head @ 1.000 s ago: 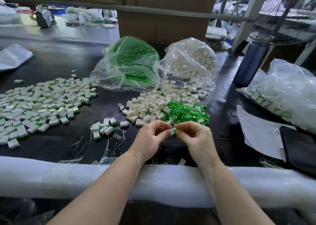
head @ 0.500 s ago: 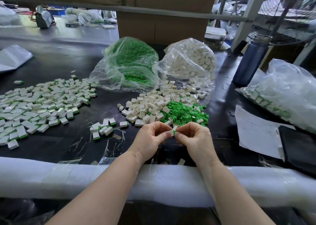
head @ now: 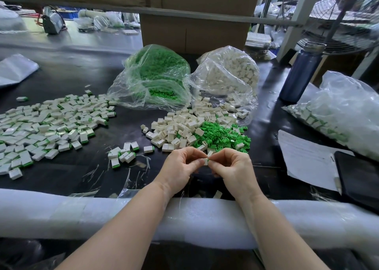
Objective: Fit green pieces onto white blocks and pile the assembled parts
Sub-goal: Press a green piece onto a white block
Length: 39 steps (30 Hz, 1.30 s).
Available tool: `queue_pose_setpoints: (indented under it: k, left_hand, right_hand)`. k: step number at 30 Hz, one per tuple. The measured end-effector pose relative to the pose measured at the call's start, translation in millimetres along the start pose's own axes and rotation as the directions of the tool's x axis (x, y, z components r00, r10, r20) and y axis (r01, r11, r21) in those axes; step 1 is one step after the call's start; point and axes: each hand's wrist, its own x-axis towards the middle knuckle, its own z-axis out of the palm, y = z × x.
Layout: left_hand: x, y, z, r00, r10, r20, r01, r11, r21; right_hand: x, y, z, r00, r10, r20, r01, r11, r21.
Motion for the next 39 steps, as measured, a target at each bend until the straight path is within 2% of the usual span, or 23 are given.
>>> queue_pose_setpoints:
  k: [3,17,24,29,34,39]
  left_hand:
    - [-0.7,0.7,-0.5,1.0,-0.002,-0.002,0.002,1.0,-0.002]
    - [-1.2,-2.2,1.5,0.999,-0.006,0.049,0.003,0.997,0.071]
    - [-0.1,-0.7,3.8,0.999,0.037,0.026,-0.039,0.995,0.092]
    - [-0.9,-1.9,2.6,0.997,0.058,0.049,-0.061,0.997,0.047]
    - [1.3,-3.6,1.3,0.998,0.068,-0.001,-0.068,0.997,0.045]
    - [3.2,-5.1,1.1,0.999,0.035,-0.019,-0.033,0.994,0.103]
  right_hand:
    - [-0.7,-0.9,-0.9,0.999,0.029,0.025,-0.03,0.998,0.052]
    - [0.0,-1.3,-4.4,0.987,0.128,0.097,-0.136,0.987,0.086]
    - [1.4,-1.2,-4.9,0.989,0.135,0.053,-0.143,0.975,0.171]
    - [2.3,0.6,-4.5,0.988,0.148,0.035,-0.152,0.968,0.2]
    - [1.5,2.0,-5.0,0.99,0.134,0.039,-0.14,0.962,0.234]
    - [0.8,1.9,-2.6,0.989,0.141,0.034,-0.145,0.974,0.174]
